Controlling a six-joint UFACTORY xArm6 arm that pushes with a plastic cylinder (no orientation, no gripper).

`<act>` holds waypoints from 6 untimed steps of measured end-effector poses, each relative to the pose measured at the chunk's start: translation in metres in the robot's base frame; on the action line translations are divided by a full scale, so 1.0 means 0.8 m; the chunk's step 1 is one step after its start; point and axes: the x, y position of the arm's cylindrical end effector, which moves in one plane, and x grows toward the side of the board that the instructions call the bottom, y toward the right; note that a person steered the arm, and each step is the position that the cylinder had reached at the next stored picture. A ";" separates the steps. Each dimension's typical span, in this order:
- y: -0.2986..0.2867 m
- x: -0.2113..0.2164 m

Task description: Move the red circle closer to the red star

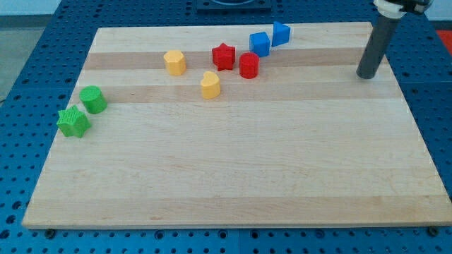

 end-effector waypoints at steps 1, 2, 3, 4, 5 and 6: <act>0.000 -0.004; 0.000 -0.007; 0.000 -0.009; 0.000 -0.010; 0.000 -0.013; -0.023 -0.010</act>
